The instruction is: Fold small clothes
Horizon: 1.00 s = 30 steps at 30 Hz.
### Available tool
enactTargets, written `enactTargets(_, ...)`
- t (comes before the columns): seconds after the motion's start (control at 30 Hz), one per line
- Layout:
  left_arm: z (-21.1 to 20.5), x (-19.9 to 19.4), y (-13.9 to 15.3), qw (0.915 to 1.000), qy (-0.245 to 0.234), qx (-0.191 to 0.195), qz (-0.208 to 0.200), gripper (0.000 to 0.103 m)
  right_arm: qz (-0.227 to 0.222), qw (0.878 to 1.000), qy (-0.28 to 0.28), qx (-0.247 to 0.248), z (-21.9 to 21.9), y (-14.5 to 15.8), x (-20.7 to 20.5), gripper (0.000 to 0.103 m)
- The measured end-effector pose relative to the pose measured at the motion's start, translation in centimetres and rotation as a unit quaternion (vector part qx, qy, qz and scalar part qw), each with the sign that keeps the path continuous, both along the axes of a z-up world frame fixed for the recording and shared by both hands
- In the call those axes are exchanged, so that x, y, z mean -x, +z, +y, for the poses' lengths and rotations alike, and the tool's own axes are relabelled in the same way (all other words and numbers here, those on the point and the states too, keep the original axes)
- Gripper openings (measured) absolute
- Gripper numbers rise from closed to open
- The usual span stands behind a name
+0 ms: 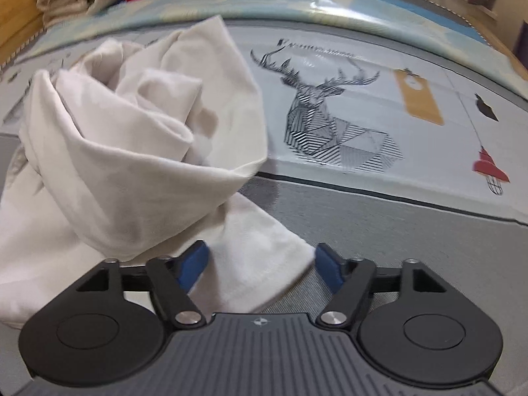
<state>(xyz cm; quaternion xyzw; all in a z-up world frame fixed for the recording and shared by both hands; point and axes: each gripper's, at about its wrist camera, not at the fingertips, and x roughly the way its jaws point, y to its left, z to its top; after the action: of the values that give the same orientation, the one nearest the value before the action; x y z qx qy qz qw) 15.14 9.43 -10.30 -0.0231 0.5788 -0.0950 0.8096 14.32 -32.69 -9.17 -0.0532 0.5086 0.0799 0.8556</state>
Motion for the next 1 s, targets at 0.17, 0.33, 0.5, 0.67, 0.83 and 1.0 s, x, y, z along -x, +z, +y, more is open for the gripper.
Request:
enactTargets(0.17,-2.0,-0.1,-3.9,0.9961,-0.057,-0.031,0.060,0.079,-0.003,1.000,0.021,0.021,2.9,-1.4,-1.7,0.063)
enactTargets(0.33,-2.5,0.0,-5.3,0.9936,-0.083,-0.048,0.058,0.078,-0.015,0.998,0.053,0.034,3.7,-0.5,-1.1,0.011)
enactTargets(0.5,-2.9,0.7,-5.9,0.9907,-0.110,-0.070,0.039,0.045,-0.036,0.998,0.045,0.012,1.0,3.1,1.5,0.008)
enactTargets(0.67,-2.5,1.6,-5.5,0.9888,-0.120,-0.088,0.014,0.009,-0.016,0.998,0.040,-0.038,-3.9,5.7,6.4,0.008)
enactTargets(0.83,-1.4,2.8,-4.9,0.9852,-0.129,-0.113,-0.009,0.007,0.074,0.988,0.117,-0.062,-4.3,4.7,13.0,0.008)
enactTargets(1.0,-0.4,2.3,-5.4,0.9759,-0.128,-0.177,0.007,0.007,0.163,0.968,0.187,-0.047,-3.7,2.7,17.8,0.001)
